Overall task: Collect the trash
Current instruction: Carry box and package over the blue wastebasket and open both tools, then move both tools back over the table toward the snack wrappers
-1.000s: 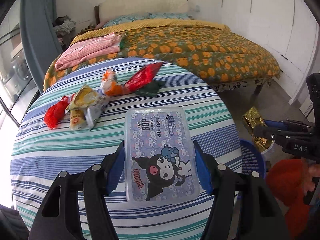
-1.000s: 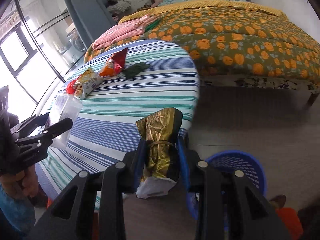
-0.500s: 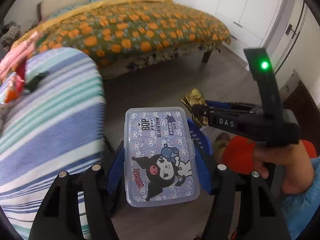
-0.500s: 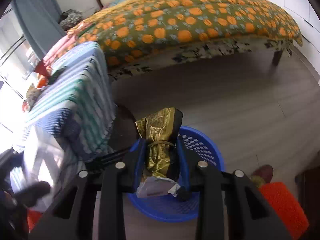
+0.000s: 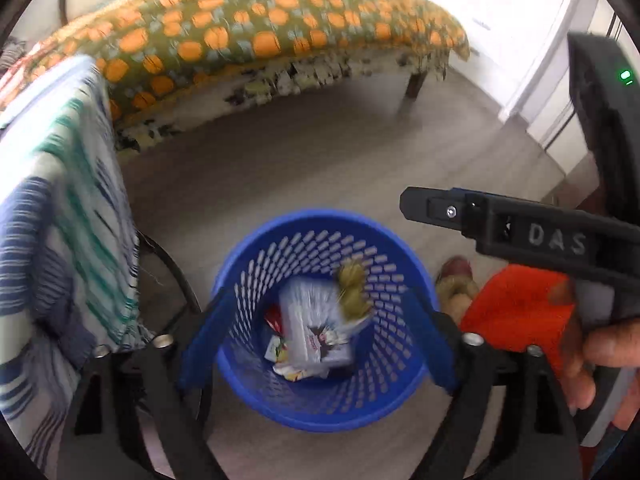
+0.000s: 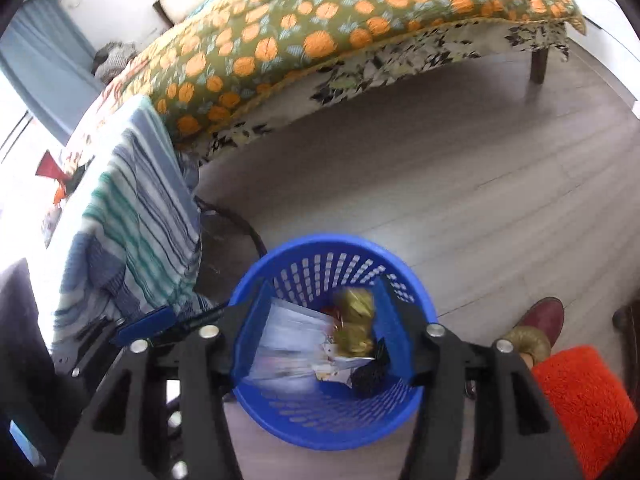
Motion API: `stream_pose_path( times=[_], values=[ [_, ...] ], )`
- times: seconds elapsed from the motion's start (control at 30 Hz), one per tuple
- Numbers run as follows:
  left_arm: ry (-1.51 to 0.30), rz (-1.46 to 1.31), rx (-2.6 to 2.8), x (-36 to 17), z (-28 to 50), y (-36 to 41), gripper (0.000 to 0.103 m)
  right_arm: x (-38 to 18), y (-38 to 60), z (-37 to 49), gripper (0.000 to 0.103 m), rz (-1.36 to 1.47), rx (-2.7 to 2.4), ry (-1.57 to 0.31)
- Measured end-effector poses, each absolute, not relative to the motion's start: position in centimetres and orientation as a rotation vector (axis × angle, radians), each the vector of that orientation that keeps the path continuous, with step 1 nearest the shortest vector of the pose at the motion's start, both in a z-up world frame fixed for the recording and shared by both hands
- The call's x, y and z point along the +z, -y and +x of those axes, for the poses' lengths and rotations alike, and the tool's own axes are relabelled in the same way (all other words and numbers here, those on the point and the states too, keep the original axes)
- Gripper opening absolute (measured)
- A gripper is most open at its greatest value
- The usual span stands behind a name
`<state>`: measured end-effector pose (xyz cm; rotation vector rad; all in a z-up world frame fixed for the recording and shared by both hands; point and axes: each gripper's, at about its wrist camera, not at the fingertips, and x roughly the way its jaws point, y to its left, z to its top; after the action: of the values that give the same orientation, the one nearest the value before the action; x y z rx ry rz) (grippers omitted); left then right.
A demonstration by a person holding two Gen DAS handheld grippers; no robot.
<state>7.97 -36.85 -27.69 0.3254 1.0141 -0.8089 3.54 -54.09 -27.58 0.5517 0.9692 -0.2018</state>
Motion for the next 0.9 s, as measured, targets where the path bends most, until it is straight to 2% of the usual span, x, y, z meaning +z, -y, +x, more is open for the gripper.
stream_pose_path(
  times=[0.03, 0.17, 0.23, 0.3, 0.37, 0.53, 0.9],
  values=[
    [-0.99, 0.311, -0.809, -26.9, 7.6, 36.4, 0.091, -27.1, 54.1, 3.4, 0.074, 0.548, -0.211, -0.95],
    [-0.866, 0.267, -0.819, -22.6, 5.9, 33.5, 0.098, -25.0, 53.3, 2.9, 0.08, 0.47, -0.244, -0.866],
    [-0.821, 0.253, -0.808, -20.9, 5.4, 31.8, 0.098, -24.0, 52.5, 2.7, 0.09, 0.416, -0.257, -0.802],
    [-0.786, 0.233, -0.781, -19.4, 5.2, 29.5, 0.098, -22.7, 51.2, 2.5, 0.092, 0.356, -0.267, -0.725],
    [-0.77, 0.205, -0.732, -18.4, 5.6, 27.0, 0.098, -21.4, 50.0, 2.3, 0.098, 0.3, -0.268, -0.661],
    [-0.766, 0.159, -0.567, -17.4, 8.0, 19.2, 0.098, -18.6, 45.5, 2.2, 0.098, 0.184, -0.208, -0.516],
    [-0.859, 0.14, -0.266, -19.0, 15.5, 3.0, 0.098, -18.7, 31.9, 8.9, 0.098, 0.217, 0.153, -0.724]
  ],
)
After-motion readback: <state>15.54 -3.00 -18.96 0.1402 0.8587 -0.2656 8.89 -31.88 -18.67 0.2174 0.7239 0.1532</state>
